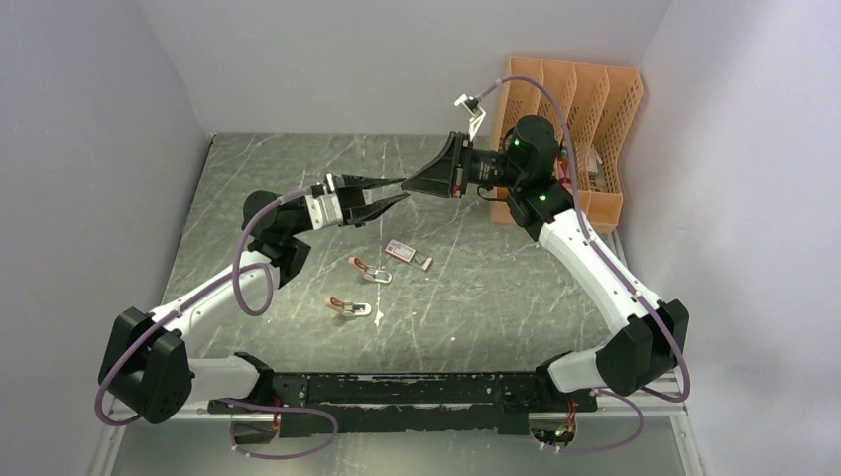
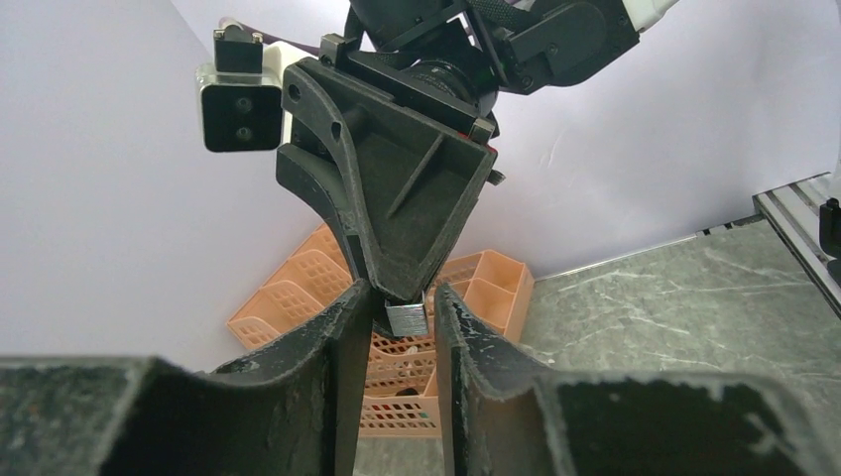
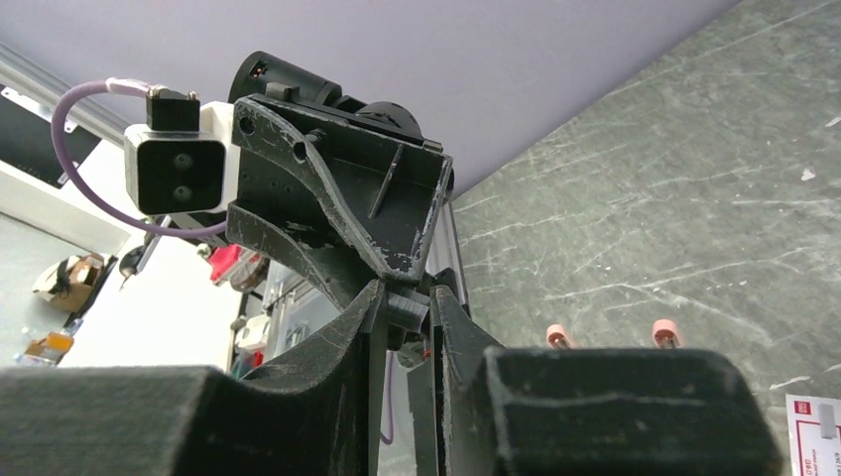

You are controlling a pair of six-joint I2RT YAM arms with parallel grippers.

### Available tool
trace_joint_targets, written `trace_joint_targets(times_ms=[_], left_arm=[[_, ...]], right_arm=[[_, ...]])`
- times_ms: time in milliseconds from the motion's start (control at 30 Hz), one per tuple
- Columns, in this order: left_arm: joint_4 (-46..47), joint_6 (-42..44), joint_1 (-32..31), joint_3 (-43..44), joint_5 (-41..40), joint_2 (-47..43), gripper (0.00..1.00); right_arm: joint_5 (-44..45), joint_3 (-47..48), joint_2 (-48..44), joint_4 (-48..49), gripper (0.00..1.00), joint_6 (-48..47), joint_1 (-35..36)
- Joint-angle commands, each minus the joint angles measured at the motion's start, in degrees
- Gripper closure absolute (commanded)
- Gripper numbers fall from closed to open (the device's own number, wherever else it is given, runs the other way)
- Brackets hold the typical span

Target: Load the staples into the stapler

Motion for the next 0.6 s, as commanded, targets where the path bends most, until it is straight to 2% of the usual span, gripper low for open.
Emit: trace_joint_targets(times_ms=[0, 567], left_arm=[[2.65, -0.27, -0.43, 1.55, 2.14, 0.17, 0.67], [1.99, 0.5, -0.48, 0.96, 2.45, -0.36, 0.82]], right_arm=[[-0.62, -0.56, -1.8, 1.4, 0.77, 0.51, -0.09], [-0.27, -1.06, -2.04, 2.99, 0.74, 1.54, -0.09]])
